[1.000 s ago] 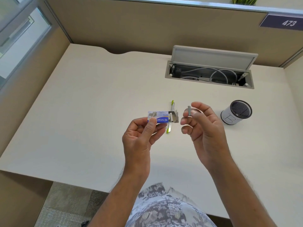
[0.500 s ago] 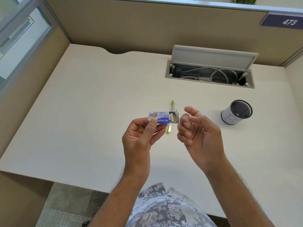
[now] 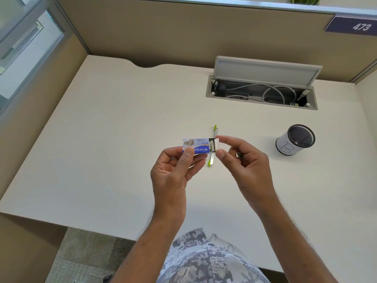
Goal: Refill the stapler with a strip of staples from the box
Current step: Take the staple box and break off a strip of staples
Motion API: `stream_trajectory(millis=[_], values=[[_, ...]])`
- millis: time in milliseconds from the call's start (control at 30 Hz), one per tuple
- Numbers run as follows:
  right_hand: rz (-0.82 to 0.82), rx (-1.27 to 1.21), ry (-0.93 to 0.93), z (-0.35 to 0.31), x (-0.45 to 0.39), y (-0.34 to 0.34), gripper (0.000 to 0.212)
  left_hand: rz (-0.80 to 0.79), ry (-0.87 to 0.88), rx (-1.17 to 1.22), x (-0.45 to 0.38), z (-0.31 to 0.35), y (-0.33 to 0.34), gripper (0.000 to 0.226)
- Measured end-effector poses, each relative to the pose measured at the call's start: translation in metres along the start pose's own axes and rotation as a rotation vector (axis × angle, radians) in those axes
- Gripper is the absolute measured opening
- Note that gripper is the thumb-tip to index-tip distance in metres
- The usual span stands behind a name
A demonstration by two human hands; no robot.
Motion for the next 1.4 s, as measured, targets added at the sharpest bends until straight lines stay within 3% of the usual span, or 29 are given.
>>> stream_trajectory(millis=[100, 267, 533, 767, 1033, 1300, 1400], values=[[-0.007, 0.069, -0.059, 0.0, -0.001, 0.0, 0.025, -0.024, 0.021, -0.007, 0.001, 0.0, 0.0, 0.012], [-0.021, 0.114, -0.127, -0.001, -0.002, 0.001, 0.024, -0.089, 0.054, -0.037, 0.001, -0.001, -0.001, 0.039], [-0.043, 0.23, -0.247, -0.009, -0.002, -0.002, 0.033, -0.099, 0.082, -0.075, 0.002, -0.001, 0.0, 0.026], [-0.045, 0.273, -0.268, -0.011, -0.002, -0.006, 0.026, -0.091, 0.106, -0.076, 0.0, 0.0, -0.001, 0.026], [-0.154, 0.628, -0.5, -0.034, -0.01, -0.011, 0.033, -0.115, 0.119, -0.108, 0.0, -0.003, -0.001, 0.026], [-0.163, 0.54, -0.438, -0.035, -0.014, -0.012, 0.03, -0.129, 0.158, -0.133, 0.0, -0.001, 0.0, 0.031], [-0.152, 0.415, -0.311, -0.032, -0.011, -0.012, 0.027, -0.121, 0.15, -0.108, 0.0, -0.001, -0.001, 0.032]])
Point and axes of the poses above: each hand's wrist, its own x-axis away from the middle knuckle, its own y-axis out of the palm, z = x × y, the point moved 1 cm from there along -x, towards the middle knuckle, and after that the axes turned 5 degrees about -x, right-handed, at the moved point
